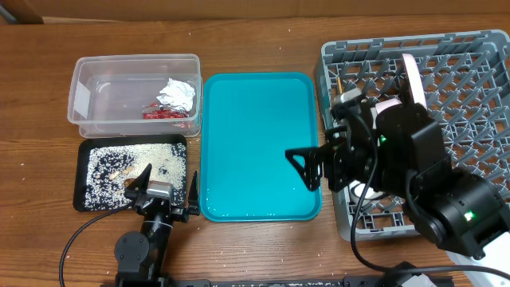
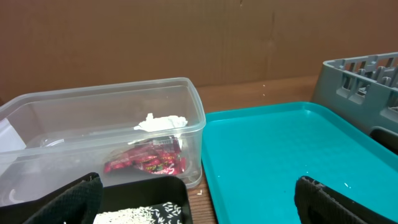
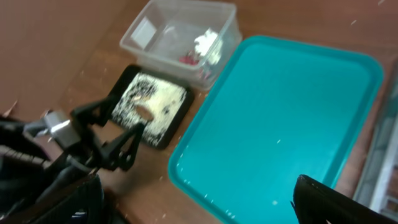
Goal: Sort waste into correct bins and load items into the dishwasher
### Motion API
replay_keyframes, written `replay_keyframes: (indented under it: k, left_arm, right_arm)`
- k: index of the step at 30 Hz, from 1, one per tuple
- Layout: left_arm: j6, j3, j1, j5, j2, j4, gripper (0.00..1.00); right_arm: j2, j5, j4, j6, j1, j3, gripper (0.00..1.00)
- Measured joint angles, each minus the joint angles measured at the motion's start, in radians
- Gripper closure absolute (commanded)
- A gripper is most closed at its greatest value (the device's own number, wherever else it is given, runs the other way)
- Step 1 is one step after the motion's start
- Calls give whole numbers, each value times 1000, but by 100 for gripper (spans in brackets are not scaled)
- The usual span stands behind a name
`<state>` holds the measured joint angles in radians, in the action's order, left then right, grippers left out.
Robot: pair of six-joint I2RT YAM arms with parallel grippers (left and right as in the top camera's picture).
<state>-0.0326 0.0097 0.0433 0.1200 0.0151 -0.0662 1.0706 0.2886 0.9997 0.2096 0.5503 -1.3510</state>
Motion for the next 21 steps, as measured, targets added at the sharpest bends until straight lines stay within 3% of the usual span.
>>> replay_keyframes:
  k: [8, 21]
  left_arm:
    - [0, 0, 0, 0, 0, 0, 0]
    - [0, 0, 0, 0, 0, 0, 0]
  right_arm:
    - [-21, 2, 19, -23, 6, 0, 0]
    - [-294, -165, -1, -160, 3, -1, 0]
